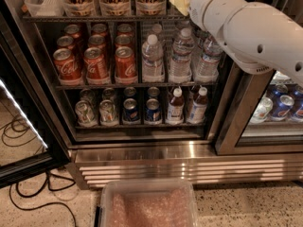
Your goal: Pick green can from top shelf of fridge
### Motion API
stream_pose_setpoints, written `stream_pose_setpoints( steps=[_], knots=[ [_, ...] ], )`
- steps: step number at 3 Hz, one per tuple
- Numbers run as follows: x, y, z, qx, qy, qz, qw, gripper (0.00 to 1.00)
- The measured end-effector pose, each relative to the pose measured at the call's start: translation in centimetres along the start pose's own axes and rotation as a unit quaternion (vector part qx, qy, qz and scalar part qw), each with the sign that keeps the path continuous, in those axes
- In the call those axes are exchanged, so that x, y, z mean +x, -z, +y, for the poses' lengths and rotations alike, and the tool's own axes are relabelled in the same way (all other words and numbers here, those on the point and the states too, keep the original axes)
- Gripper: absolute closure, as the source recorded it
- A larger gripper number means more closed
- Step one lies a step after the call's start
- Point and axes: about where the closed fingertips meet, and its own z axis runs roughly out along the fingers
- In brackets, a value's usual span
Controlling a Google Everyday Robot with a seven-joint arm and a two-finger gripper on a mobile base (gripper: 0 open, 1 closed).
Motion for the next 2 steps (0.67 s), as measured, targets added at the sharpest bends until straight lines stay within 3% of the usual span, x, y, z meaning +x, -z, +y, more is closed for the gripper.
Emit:
stream_pose_setpoints(
  steps=[2],
  knots=[
    [0.44, -0.88, -0.44, 0.008, 0.007, 0.002, 0.9999, 0.38]
  ],
)
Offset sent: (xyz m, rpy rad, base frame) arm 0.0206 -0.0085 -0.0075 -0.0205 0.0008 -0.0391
